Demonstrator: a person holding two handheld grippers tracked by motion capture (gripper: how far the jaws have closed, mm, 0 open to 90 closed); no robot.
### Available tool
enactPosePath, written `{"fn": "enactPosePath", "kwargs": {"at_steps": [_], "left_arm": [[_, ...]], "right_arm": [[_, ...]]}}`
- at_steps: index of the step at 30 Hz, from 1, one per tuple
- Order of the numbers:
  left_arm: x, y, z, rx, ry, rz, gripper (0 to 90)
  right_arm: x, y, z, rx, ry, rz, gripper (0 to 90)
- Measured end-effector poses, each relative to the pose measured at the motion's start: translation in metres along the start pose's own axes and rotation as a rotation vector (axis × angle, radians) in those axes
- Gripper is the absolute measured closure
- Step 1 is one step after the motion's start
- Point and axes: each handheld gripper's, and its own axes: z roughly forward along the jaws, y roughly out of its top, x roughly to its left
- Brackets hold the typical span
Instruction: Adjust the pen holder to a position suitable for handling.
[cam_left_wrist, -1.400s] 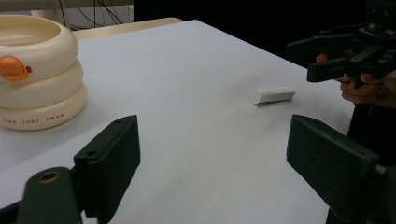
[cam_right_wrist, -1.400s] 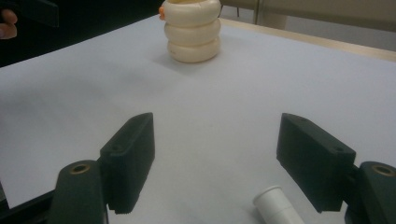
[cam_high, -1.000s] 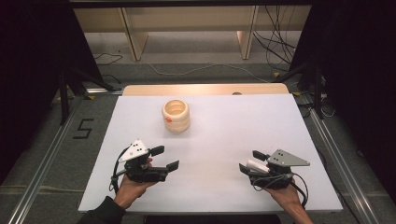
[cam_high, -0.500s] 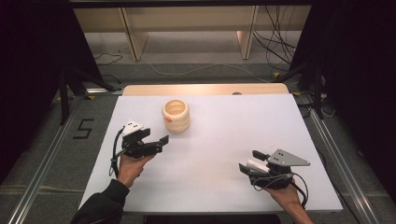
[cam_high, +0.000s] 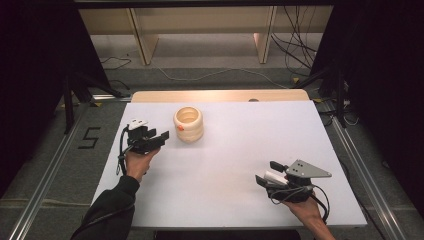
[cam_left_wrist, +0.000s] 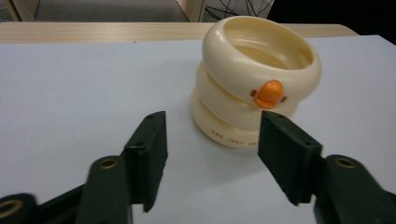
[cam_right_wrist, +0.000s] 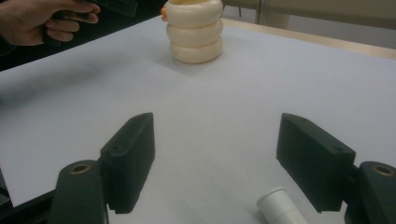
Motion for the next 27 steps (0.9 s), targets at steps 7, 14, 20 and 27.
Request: {"fn": "enactPosePath", "kwargs": {"at_steps": [7, 14, 20, 27], "left_arm": [[0.017, 0.004, 0.028, 0.038, 0.039, -0.009, 74.4], [0.026, 0.007, 0.054, 0.049, 0.036, -0.012, 89.1], [0.025, 0.012, 0.069, 0.057, 0.017, -0.007, 89.2], [0.021, 0.018, 0.081, 0.075, 0.006, 0.021, 89.3]], "right_arm": [[0.000, 0.000, 0.000, 0.008, 0.007, -0.002, 29.0], [-0.001, -0.001, 0.001, 0.008, 0.013, 0.000, 29.3], [-0.001, -0.001, 0.002, 0.010, 0.016, 0.002, 29.3], [-0.001, -0.001, 0.002, 0.015, 0.020, 0.006, 29.3]]}}
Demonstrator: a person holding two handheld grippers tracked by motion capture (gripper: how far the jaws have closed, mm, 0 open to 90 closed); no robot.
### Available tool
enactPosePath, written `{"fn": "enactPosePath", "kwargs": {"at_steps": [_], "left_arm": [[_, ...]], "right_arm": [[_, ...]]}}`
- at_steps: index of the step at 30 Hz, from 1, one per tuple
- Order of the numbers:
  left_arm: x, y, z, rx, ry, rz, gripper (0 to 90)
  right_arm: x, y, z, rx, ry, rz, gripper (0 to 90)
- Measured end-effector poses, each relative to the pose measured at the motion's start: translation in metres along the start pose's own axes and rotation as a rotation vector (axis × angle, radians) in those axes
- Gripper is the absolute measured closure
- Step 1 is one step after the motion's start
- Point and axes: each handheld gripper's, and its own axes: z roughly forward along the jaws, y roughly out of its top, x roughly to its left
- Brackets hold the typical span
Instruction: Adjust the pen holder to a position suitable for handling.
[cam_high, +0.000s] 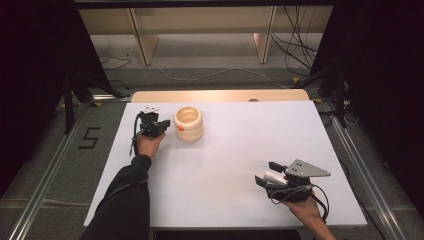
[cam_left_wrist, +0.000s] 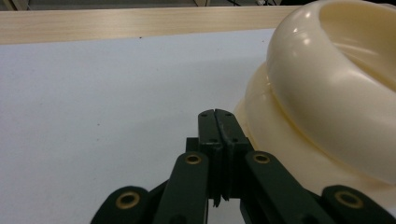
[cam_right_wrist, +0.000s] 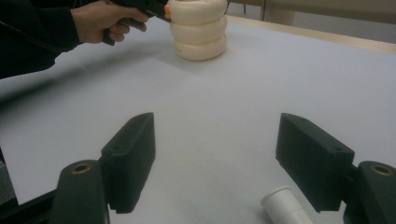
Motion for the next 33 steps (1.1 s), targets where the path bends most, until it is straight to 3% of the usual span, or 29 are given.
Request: {"fn": "enactPosePath", "kwargs": {"at_steps": [9, 20, 33], "left_arm": [[-0.005, 0.002, 0.006, 0.012, -0.016, 0.006, 89.4], [-0.019, 0.003, 0.011, 0.011, -0.037, -0.045, 89.4], [-0.042, 0.008, 0.021, 0.027, -0.076, -0.005, 89.4]], "right_arm": [[0.000, 0.000, 0.000, -0.001, 0.003, -0.001, 29.3], [0.000, 0.000, 0.000, -0.001, 0.001, -0.001, 29.3], [0.000, 0.000, 0.000, 0.000, 0.003, -0.003, 29.3]]}}
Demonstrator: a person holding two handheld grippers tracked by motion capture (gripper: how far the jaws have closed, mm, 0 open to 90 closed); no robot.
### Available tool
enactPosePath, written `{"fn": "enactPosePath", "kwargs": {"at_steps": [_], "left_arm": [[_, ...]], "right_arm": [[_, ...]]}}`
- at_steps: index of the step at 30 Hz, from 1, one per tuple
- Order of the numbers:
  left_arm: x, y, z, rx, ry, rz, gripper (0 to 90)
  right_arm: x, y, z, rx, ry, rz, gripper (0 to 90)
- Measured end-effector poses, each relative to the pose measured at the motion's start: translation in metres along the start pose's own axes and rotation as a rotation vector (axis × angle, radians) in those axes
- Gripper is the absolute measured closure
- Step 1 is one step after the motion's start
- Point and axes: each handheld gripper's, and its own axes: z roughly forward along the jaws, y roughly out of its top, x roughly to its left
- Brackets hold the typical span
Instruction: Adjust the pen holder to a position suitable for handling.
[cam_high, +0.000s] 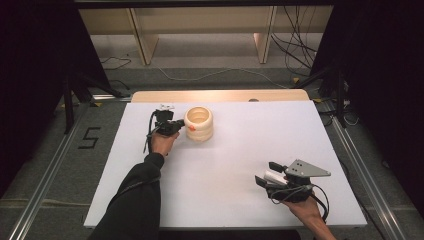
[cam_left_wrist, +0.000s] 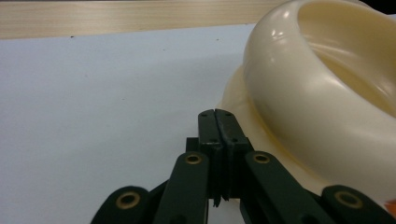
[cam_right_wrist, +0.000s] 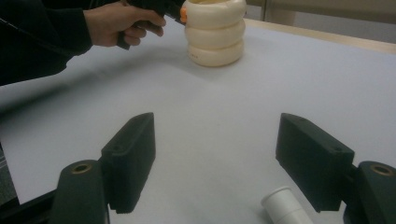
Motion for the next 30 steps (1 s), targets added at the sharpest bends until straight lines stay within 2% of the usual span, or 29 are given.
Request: {"fn": "enactPosePath", "kwargs": {"at_steps": [7, 9, 13, 15, 24, 26, 29, 30], "left_arm": [[-0.020, 0.002, 0.010, -0.001, -0.029, 0.012, 89.4], [-0.022, 0.003, 0.011, 0.008, -0.031, 0.022, 89.4], [-0.034, 0.005, 0.016, 0.008, -0.042, 0.015, 89.4], [-0.038, 0.006, 0.018, 0.024, -0.046, 0.028, 89.4], [-0.063, 0.008, 0.029, 0.030, -0.074, 0.046, 89.4], [-0.065, 0.008, 0.029, 0.036, -0.070, 0.067, 89.3], [-0.061, 0.007, 0.026, 0.032, -0.074, 0.051, 88.9], [-0.058, 0.007, 0.023, 0.035, -0.074, 0.060, 87.1]], "right_arm": [[0.000, 0.000, 0.000, -0.003, -0.001, 0.000, 29.3], [0.000, 0.000, 0.000, -0.003, -0.001, -0.001, 29.3], [0.000, 0.000, 0.000, -0.002, -0.001, -0.001, 29.3], [0.000, 0.000, -0.001, -0.003, -0.001, -0.003, 29.4], [0.000, 0.000, -0.001, -0.002, -0.002, 0.002, 29.3], [0.000, 0.000, -0.001, -0.004, -0.001, -0.001, 29.3], [0.000, 0.000, -0.002, -0.002, -0.002, 0.001, 29.4], [-0.001, 0.000, -0.002, -0.003, -0.002, 0.002, 29.3]]}}
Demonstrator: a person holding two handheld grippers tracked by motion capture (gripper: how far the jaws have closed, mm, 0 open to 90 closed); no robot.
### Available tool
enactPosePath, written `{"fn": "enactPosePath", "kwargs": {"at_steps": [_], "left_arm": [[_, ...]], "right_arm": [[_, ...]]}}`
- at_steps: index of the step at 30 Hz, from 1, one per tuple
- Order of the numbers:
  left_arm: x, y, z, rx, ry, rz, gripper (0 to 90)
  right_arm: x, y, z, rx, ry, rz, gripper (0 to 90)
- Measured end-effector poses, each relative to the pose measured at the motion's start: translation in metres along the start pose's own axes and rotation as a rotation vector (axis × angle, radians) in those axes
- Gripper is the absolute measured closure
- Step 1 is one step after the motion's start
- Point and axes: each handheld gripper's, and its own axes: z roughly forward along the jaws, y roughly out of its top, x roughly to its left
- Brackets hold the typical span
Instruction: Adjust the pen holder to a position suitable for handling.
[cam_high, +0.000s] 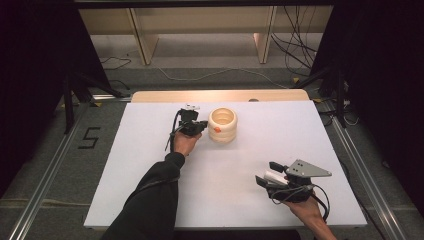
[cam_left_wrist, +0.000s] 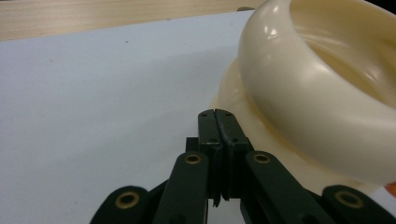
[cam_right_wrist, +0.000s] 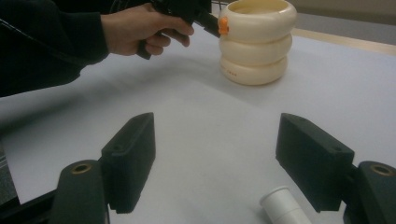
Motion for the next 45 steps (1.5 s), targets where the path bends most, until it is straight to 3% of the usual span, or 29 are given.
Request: {"fn": "enactPosePath", "kwargs": {"at_steps": [3, 7, 9, 12, 14, 21, 25, 32, 40, 45], "left_arm": [[0.008, -0.003, -0.014, -0.022, -0.009, -0.014, 79.6], [0.013, -0.007, -0.038, -0.009, -0.043, -0.012, 66.5], [0.010, -0.011, -0.048, 0.004, -0.027, 0.016, 53.0], [0.002, -0.018, -0.063, 0.015, -0.053, 0.042, 48.8], [-0.004, -0.019, -0.073, 0.012, -0.063, 0.057, 41.0], [-0.022, -0.025, -0.106, -0.033, -0.147, 0.094, 33.8], [-0.027, -0.035, -0.120, -0.024, -0.182, 0.125, 30.4], [-0.030, -0.051, -0.139, -0.025, -0.208, 0.152, 24.0], [-0.030, -0.068, -0.161, -0.096, -0.219, 0.158, 22.5], [-0.035, -0.078, -0.167, -0.102, -0.230, 0.190, 21.7]], "right_arm": [[-0.001, 0.000, 0.000, -0.002, -0.002, 0.001, 29.4], [-0.001, 0.000, 0.001, -0.004, -0.002, 0.000, 29.3], [0.000, 0.000, 0.001, 0.002, -0.004, 0.003, 29.3], [0.000, 0.001, 0.001, 0.006, -0.008, -0.001, 29.4], [0.000, 0.000, 0.002, 0.007, -0.008, 0.002, 29.3], [-0.001, 0.000, 0.001, 0.003, -0.011, 0.007, 29.4], [-0.002, 0.000, 0.000, 0.005, -0.014, 0.006, 29.3], [-0.003, -0.001, 0.001, 0.010, -0.012, 0.006, 29.3], [-0.004, -0.002, 0.001, 0.010, -0.010, 0.019, 29.3], [-0.005, -0.003, 0.001, 0.012, -0.011, 0.023, 29.3]]}}
